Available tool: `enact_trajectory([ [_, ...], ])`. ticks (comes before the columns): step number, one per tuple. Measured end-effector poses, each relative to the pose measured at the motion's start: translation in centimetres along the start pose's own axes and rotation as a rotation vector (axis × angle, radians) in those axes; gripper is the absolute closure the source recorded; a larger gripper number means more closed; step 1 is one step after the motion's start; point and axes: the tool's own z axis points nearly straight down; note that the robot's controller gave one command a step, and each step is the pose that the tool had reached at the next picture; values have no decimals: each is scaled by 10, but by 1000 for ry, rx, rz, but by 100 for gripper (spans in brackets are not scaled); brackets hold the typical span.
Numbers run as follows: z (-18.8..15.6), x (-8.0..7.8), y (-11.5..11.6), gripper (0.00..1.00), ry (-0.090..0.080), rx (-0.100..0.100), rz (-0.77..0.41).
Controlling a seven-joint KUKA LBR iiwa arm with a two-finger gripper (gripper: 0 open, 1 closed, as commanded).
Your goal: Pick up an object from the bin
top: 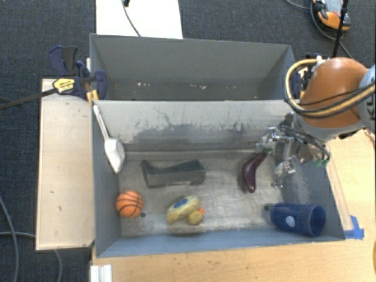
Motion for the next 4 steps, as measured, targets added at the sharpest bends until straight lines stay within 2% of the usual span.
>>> enact_trajectory([
  [1, 24, 6, 12, 0, -4, 3, -87],
  [2, 38, 14, 17, 0, 5, -2, -313],
  [3, 68, -7, -14, 100, -2, -2, -406],
  [4, 68, -7, -14, 100, -2, -2, -404],
])
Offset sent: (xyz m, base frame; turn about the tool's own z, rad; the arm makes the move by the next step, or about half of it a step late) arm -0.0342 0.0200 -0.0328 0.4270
